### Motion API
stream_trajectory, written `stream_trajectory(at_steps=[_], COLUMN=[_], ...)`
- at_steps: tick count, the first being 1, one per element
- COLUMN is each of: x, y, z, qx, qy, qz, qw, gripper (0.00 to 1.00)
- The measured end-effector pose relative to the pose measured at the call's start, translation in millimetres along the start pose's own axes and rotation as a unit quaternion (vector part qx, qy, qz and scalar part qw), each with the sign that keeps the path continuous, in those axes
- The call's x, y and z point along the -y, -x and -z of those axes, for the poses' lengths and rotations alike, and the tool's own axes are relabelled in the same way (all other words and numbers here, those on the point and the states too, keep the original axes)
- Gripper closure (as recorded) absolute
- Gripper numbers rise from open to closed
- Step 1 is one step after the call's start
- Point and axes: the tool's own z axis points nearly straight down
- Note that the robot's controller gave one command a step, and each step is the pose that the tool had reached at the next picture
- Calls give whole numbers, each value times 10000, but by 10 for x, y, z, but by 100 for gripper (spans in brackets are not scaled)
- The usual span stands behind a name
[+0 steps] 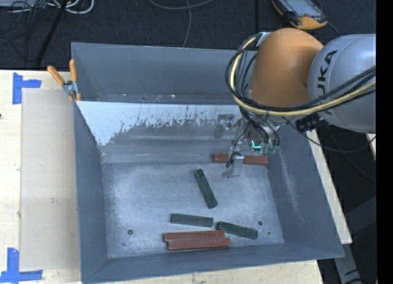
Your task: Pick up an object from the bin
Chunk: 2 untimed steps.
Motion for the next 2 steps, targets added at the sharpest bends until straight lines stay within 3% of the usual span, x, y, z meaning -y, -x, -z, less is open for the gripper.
stream_trajectory(at_steps=[1, 2], x=[0, 7], y=[17, -139], z=[42, -345], qx=[39, 59], qy=[0, -2], qz=[-1, 379], qw=[10000, 9993], gripper=[0, 0])
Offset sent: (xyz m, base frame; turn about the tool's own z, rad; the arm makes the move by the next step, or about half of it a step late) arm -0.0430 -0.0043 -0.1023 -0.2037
